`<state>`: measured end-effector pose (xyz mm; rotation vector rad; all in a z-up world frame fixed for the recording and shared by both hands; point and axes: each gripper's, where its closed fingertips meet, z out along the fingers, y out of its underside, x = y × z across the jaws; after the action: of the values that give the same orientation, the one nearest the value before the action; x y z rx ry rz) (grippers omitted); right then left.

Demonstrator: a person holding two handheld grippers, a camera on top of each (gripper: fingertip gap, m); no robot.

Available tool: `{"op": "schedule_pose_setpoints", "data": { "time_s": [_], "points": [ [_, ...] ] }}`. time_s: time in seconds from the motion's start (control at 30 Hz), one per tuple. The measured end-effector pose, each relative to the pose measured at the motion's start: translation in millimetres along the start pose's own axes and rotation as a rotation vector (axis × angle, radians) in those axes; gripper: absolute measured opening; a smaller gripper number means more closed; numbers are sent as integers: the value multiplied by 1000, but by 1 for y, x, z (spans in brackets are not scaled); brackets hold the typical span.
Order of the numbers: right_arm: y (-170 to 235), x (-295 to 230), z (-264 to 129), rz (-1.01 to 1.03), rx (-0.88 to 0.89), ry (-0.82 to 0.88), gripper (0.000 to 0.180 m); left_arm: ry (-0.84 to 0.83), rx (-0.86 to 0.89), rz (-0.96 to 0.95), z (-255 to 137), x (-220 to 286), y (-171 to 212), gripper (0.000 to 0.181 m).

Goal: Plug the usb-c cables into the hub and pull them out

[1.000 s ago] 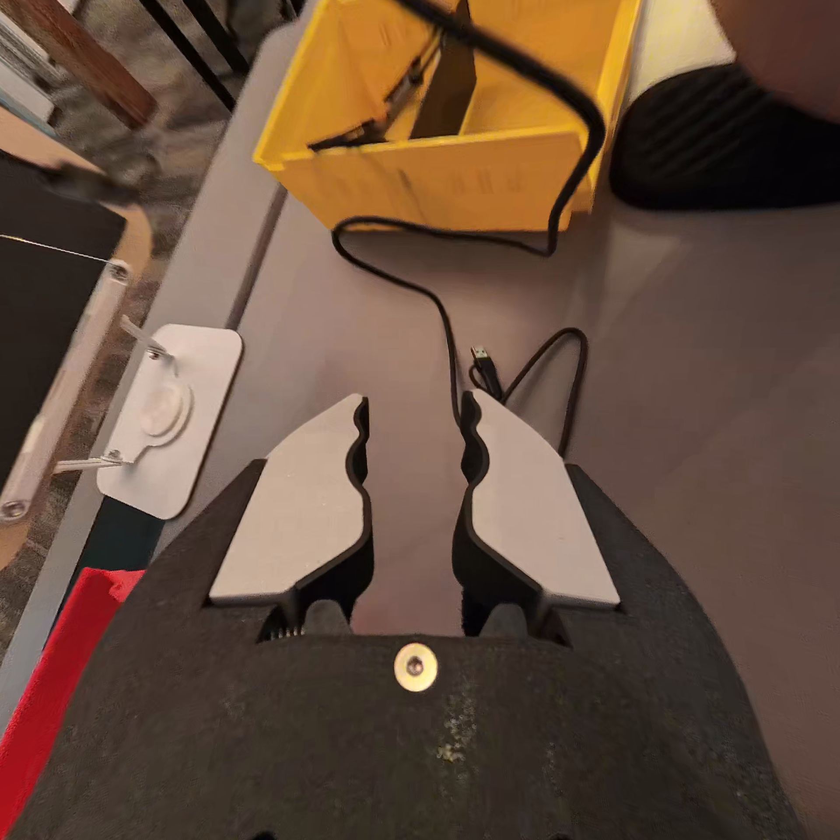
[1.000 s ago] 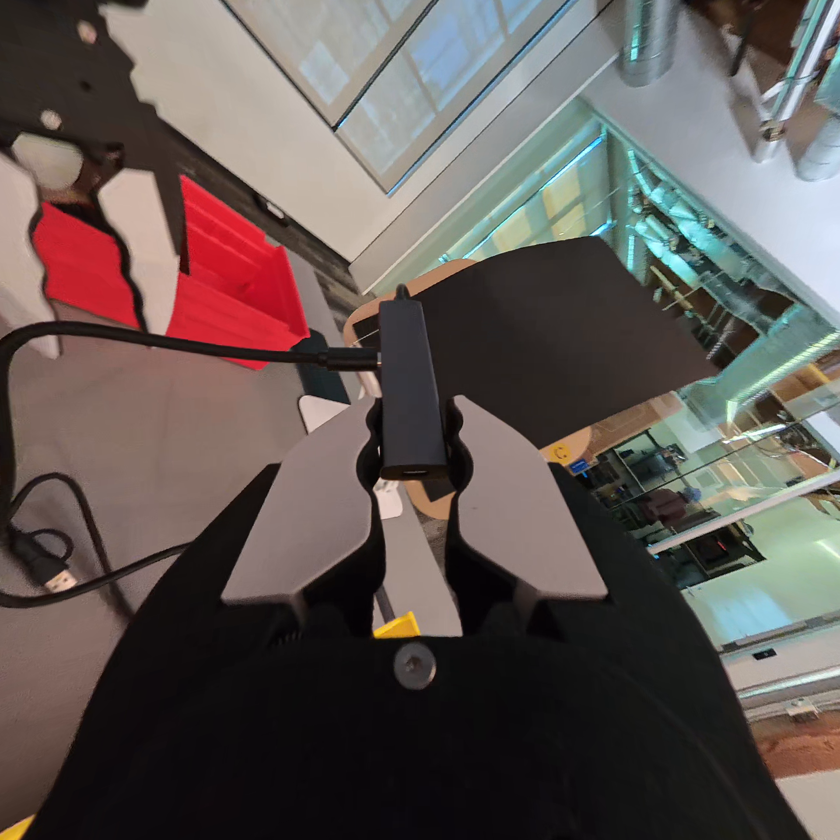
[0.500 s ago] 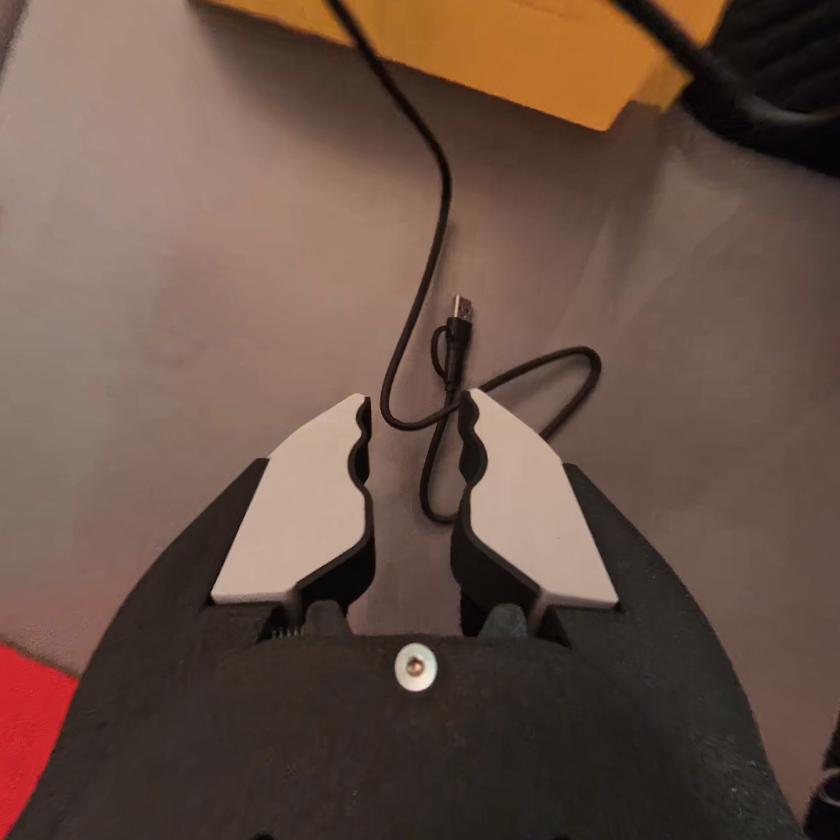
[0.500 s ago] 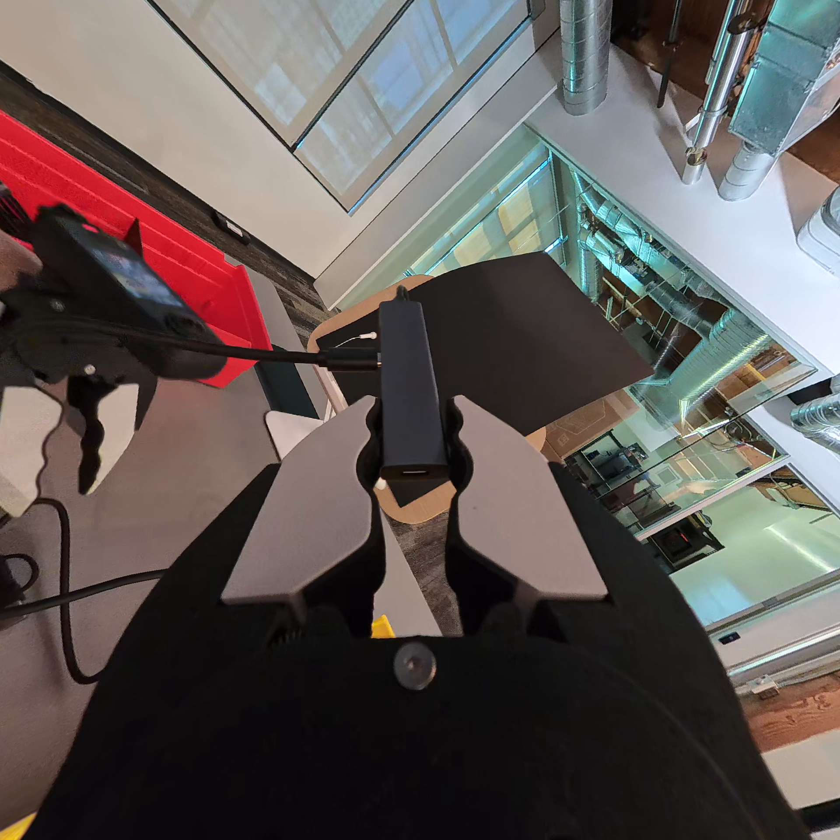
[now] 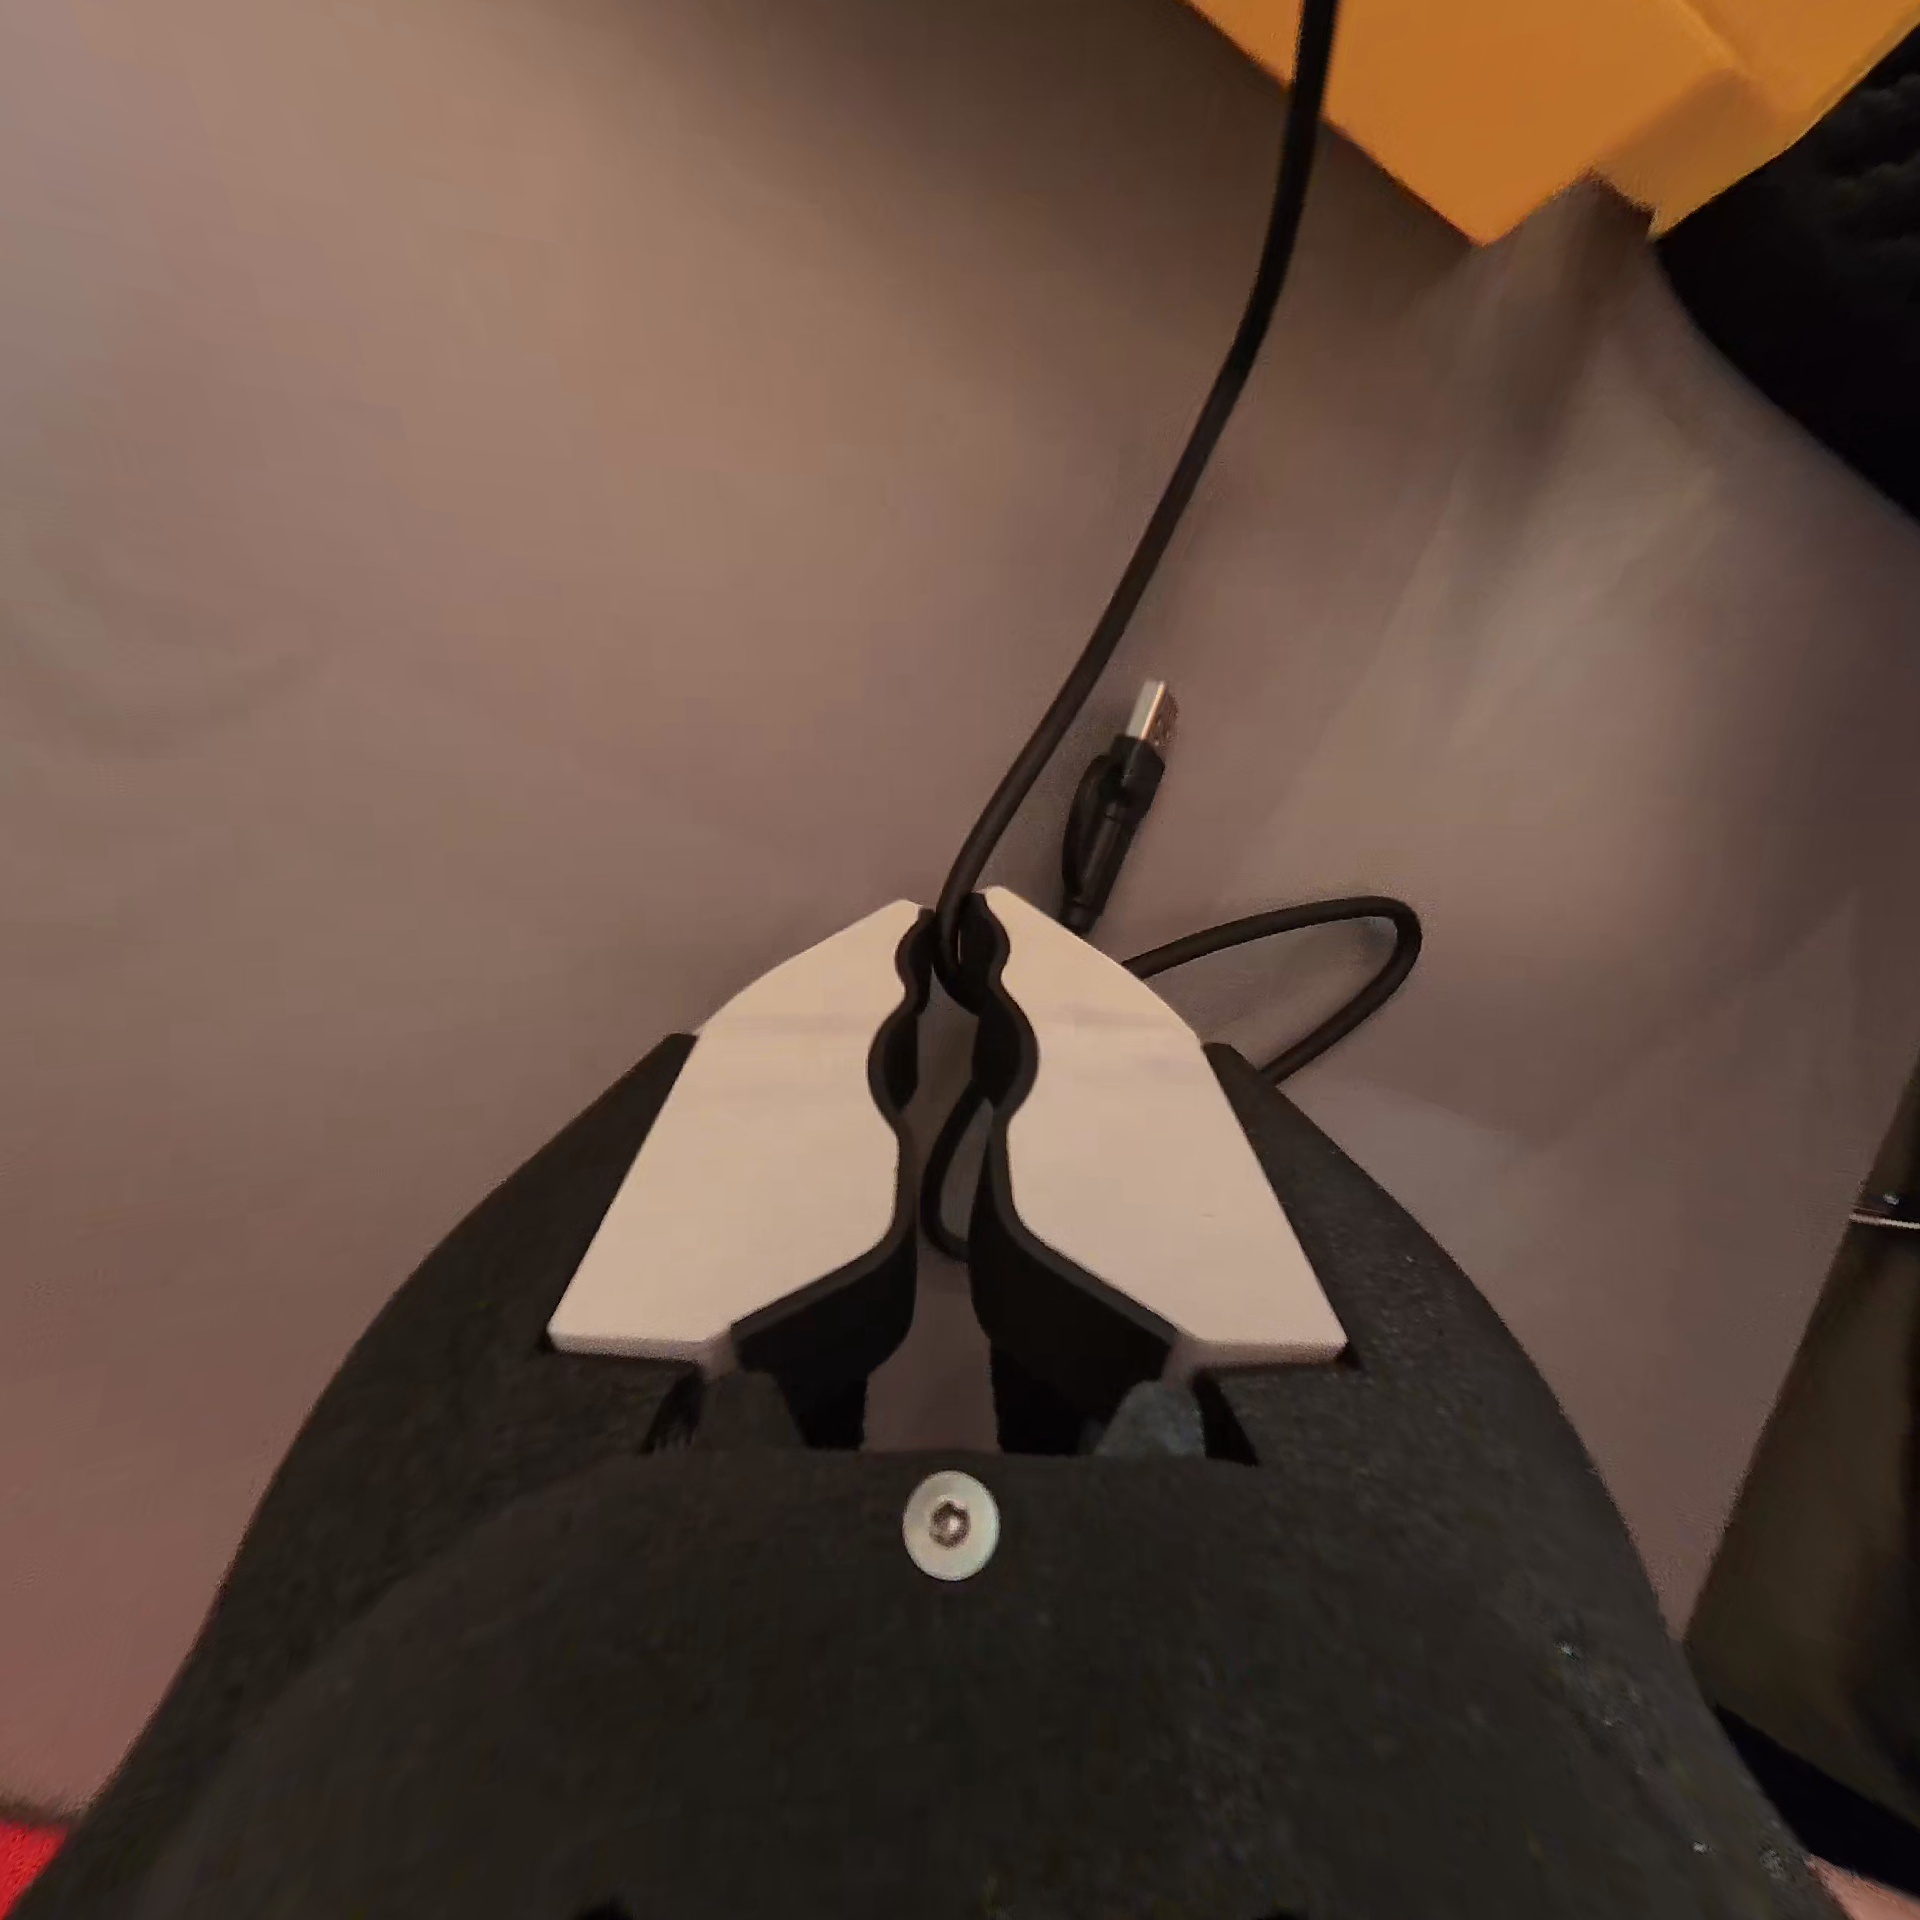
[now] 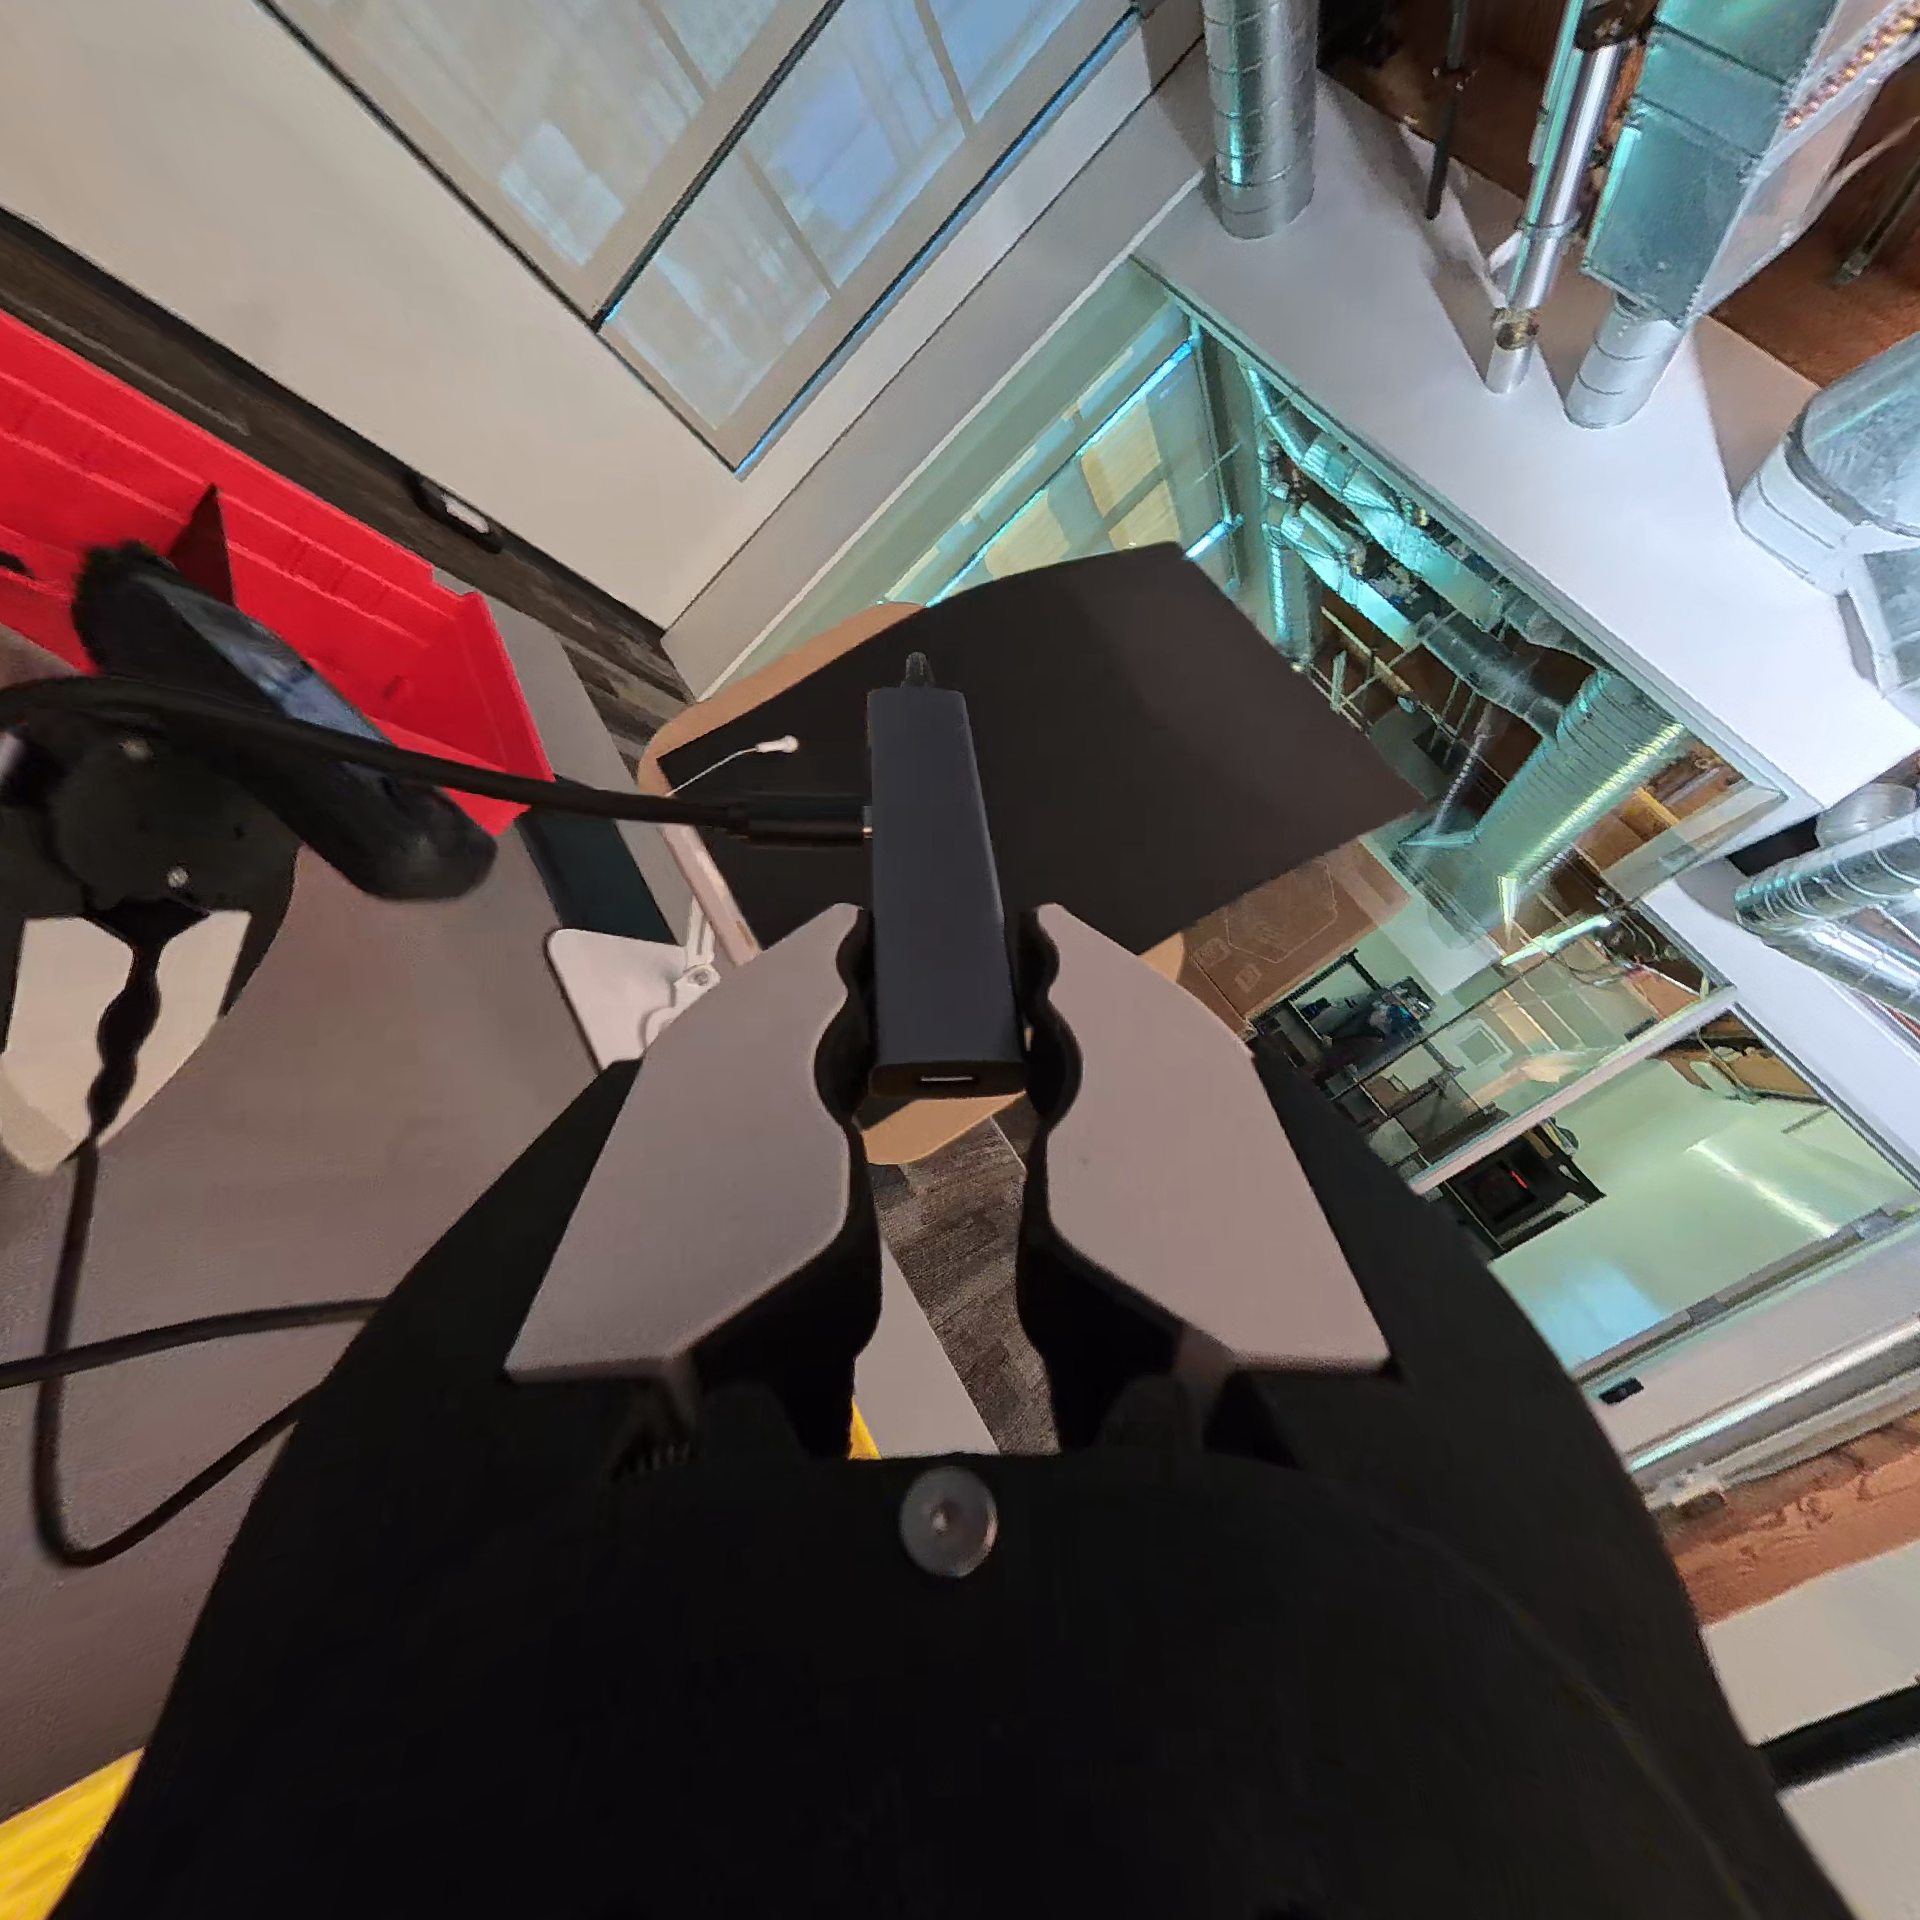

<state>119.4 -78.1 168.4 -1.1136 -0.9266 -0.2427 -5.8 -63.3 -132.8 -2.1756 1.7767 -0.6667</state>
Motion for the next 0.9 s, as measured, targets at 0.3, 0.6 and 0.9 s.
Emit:
{"op": "schedule_pose_setpoints", "data": {
  "time_s": [0.3, 0.6, 0.9],
  "points": [
    [20, 88, -59, 193, 40, 318, 27, -328, 369, 54, -132, -18, -111, 4],
    [77, 144, -137, 313, -98, 522, 27, -72, 584, 130, -157, 30, -313, 4],
    [160, 137, -153, 550, -345, 449, 27, -53, 508, 121, -27, 13, -363, 4]
  ]
}}
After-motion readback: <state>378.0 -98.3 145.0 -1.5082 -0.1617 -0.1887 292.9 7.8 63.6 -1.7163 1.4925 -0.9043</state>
